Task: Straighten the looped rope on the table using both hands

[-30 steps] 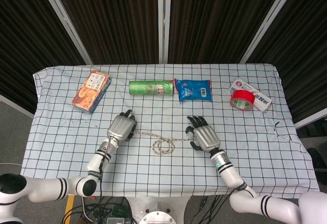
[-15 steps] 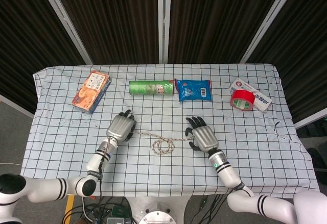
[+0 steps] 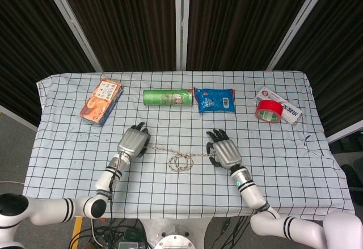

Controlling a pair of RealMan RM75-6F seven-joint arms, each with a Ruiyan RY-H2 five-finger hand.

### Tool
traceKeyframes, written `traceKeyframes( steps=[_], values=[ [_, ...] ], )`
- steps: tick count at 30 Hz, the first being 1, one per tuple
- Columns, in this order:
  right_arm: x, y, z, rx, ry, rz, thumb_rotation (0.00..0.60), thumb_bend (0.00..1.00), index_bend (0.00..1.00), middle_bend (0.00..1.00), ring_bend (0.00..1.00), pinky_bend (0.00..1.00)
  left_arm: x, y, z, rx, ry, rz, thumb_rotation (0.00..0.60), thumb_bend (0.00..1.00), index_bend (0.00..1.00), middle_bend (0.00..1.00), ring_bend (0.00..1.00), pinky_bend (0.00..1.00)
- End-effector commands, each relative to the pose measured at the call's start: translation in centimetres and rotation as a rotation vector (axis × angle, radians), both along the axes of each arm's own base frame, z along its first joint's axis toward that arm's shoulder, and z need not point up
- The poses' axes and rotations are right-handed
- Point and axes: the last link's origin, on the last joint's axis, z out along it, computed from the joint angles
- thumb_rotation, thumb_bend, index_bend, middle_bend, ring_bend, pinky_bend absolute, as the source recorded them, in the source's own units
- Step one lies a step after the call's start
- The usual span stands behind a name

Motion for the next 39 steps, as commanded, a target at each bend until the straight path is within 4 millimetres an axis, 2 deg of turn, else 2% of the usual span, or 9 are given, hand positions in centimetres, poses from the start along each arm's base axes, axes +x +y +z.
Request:
traceKeyframes(
  steps=[1,25,31,39],
  values=[
    [0.0,0.0,0.0,-0.002,0.001,-0.001,0.6,0.32,0.53,0.11,0.0,0.0,0.0,0.0,0.0,0.0,0.0,0.001,0.6,0.39,0.6,0.3,0.1,0.24],
    [-0.2,-0.2,0.1,-0.022,-0.01,-0.016,0.6,0.34,0.63,0.16,0.0,0.0,-0.5,0.0,0.2,0.001,0.004,0.006,0.6,0.39,0.6,0.3,0.1,0.24],
    [-0.9,-0.1,1.2,-0.04,-0.024,-0.029,0.6,0.34,0.63,0.16,0.0,0.0,-1.1,0.1,0.8,0.005,-0.001,0.028,0.6,0.39,0.6,0.3,0.1,0.24],
    [-2.7,0.6,3.7,-0.086,-0.031,-0.054,0.6,0.34,0.63,0.16,0.0,0.0,-3.0,0.5,3.0,0.053,-0.008,0.063,0.6,0.39,0.6,0.3,0.1,0.24]
  ],
)
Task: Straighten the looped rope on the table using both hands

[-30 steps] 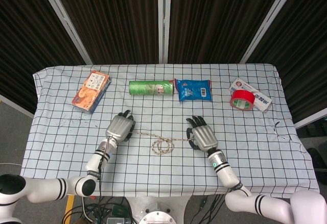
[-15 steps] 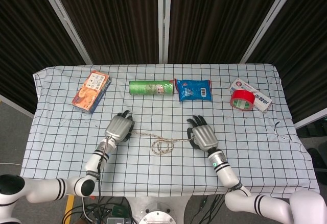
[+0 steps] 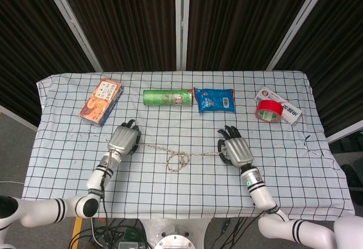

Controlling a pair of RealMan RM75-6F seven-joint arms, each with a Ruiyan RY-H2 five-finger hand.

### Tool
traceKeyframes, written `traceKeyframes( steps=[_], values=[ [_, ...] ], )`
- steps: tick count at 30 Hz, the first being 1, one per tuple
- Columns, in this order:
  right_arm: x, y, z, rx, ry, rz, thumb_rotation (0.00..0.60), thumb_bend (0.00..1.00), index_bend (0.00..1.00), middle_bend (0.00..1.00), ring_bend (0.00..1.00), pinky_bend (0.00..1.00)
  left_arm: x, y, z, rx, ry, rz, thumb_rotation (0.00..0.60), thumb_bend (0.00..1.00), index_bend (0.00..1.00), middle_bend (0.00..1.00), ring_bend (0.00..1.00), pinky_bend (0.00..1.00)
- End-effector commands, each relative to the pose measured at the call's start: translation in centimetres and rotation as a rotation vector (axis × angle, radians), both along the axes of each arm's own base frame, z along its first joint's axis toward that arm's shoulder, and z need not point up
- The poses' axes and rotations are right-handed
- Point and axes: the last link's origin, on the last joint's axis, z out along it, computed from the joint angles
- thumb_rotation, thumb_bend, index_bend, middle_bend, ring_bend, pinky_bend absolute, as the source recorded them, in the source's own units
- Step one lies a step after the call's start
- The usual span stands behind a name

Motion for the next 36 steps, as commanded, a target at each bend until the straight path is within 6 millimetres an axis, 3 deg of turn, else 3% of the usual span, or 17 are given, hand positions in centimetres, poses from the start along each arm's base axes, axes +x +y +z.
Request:
traceKeyframes(
  steps=[1,11,17,36],
  values=[
    [-0.9,0.4,1.0,-0.013,0.001,-0.012,0.6,0.34,0.63,0.16,0.0,0.0,-0.8,0.0,0.9,0.012,0.001,0.016,0.6,0.39,0.6,0.3,0.1,0.24],
    [-4.5,1.4,5.5,-0.102,-0.017,-0.087,0.6,0.34,0.64,0.16,0.0,0.0,-4.4,-0.5,4.2,0.063,0.019,0.068,0.6,0.4,0.6,0.3,0.1,0.24],
    [-6.7,2.1,7.5,-0.14,-0.013,-0.14,0.6,0.34,0.64,0.16,0.0,0.0,-6.2,-1.3,5.1,0.07,0.007,0.102,0.6,0.4,0.6,0.3,0.1,0.24],
    [-11.4,4.0,9.7,-0.186,-0.023,-0.242,0.6,0.34,0.65,0.16,0.0,0.0,-9.6,-2.1,6.3,0.074,0.004,0.162,0.6,0.4,0.6,0.3,0.1,0.24]
  ],
)
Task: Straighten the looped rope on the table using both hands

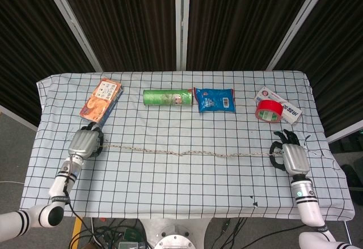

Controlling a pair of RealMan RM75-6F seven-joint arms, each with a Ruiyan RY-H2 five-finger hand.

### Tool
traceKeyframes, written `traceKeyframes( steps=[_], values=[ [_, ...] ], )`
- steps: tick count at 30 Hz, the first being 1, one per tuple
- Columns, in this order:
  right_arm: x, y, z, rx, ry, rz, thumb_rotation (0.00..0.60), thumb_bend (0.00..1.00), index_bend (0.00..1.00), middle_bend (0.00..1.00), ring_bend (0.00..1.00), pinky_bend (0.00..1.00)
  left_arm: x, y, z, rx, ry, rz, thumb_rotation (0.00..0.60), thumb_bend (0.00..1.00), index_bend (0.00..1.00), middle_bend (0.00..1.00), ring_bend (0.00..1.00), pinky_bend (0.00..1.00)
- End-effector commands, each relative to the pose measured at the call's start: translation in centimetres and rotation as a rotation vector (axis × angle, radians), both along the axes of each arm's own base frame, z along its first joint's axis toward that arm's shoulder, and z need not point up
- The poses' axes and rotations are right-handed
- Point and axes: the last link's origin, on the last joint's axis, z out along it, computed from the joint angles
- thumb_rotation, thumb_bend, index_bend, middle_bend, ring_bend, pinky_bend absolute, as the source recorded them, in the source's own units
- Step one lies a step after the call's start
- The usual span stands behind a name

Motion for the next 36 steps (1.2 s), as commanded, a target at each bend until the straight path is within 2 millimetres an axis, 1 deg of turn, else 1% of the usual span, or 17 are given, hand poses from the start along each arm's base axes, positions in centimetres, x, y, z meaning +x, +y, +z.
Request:
traceKeyframes(
  steps=[1,8,16,25,36],
  values=[
    [-0.4,0.2,0.1,0.001,-0.001,-0.007,0.6,0.34,0.65,0.16,0.0,0.0,-0.2,0.0,0.1,-0.001,0.003,0.001,0.6,0.4,0.6,0.3,0.1,0.24],
    [-1.4,0.7,0.2,0.006,0.002,-0.028,0.6,0.34,0.65,0.16,0.0,0.0,-0.6,-0.3,0.1,-0.006,0.01,0.008,0.6,0.4,0.6,0.3,0.1,0.24],
    [-1.7,0.8,-0.5,0.023,0.003,-0.037,0.6,0.34,0.65,0.16,0.0,0.0,-0.7,-0.4,-0.3,-0.016,0.003,0.011,0.6,0.4,0.6,0.3,0.1,0.24],
    [-2.2,0.8,-1.0,0.03,0.007,-0.053,0.6,0.34,0.65,0.16,0.0,0.0,-1.3,-0.3,-0.4,-0.024,-0.003,0.03,0.6,0.4,0.6,0.3,0.1,0.24],
    [-2.3,1.1,-1.7,0.025,0.012,-0.049,0.6,0.34,0.65,0.16,0.0,0.0,-1.5,-0.3,-1.0,-0.021,0.021,0.009,0.6,0.4,0.6,0.29,0.1,0.24]
  ],
)
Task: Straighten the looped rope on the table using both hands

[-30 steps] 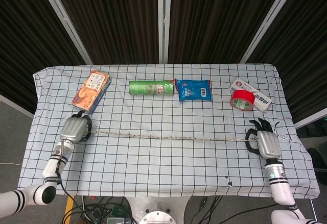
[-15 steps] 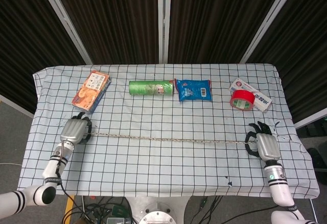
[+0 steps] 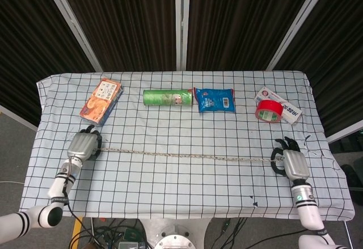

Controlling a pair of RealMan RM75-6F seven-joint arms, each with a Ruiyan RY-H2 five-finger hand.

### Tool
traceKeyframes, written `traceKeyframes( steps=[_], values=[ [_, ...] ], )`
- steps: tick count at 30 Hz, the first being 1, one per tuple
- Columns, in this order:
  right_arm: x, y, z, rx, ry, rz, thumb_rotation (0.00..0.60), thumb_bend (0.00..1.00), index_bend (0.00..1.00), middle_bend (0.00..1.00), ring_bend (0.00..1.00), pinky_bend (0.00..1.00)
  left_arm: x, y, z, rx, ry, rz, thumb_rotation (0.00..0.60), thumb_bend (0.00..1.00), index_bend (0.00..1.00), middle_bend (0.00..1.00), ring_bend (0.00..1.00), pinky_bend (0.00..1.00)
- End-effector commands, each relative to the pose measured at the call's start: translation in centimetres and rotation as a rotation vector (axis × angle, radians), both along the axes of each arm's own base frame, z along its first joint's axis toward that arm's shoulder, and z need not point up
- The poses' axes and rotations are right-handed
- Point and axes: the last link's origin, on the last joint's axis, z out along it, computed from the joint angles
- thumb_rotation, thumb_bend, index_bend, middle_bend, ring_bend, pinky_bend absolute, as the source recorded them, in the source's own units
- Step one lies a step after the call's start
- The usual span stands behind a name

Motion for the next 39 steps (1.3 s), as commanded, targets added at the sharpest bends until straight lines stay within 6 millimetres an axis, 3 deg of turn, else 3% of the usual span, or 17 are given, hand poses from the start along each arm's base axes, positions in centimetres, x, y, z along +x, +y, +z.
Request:
traceKeyframes(
  steps=[1,17,22,25,30,34,39],
  values=[
    [0.0,0.0,0.0,-0.004,0.001,0.0,0.6,0.34,0.65,0.16,0.0,0.0,0.0,0.0,-0.1,0.0,0.0,0.001,0.6,0.39,0.6,0.29,0.1,0.24],
    [-0.4,0.2,-0.4,0.007,0.003,-0.014,0.6,0.31,0.62,0.16,0.0,0.0,-0.5,-0.2,-0.4,-0.003,0.035,0.008,0.6,0.39,0.58,0.28,0.1,0.24],
    [-0.5,0.3,-0.5,0.013,0.014,-0.025,0.6,0.29,0.45,0.12,0.0,0.0,-0.6,-0.2,-0.3,-0.009,0.038,0.011,0.6,0.33,0.51,0.26,0.09,0.24],
    [-0.5,0.3,-0.3,0.017,0.025,-0.03,0.6,0.28,0.29,0.09,0.0,0.0,-0.6,-0.2,-0.2,-0.007,0.035,0.008,0.6,0.31,0.48,0.26,0.09,0.24],
    [-0.4,0.4,-0.1,0.011,0.022,-0.032,0.6,0.27,0.14,0.06,0.0,0.0,-0.5,-0.2,0.1,0.0,0.029,0.002,0.6,0.28,0.41,0.24,0.08,0.24],
    [-0.3,0.5,0.4,-0.002,0.014,-0.027,0.6,0.26,0.09,0.05,0.0,0.0,-0.5,-0.3,0.6,0.016,0.022,-0.004,0.6,0.28,0.39,0.24,0.08,0.24],
    [0.2,0.9,2.0,-0.042,0.002,-0.002,0.6,0.25,0.08,0.04,0.0,0.0,0.1,-0.7,2.9,0.097,-0.02,-0.022,0.6,0.25,0.36,0.24,0.08,0.23]
  ],
)
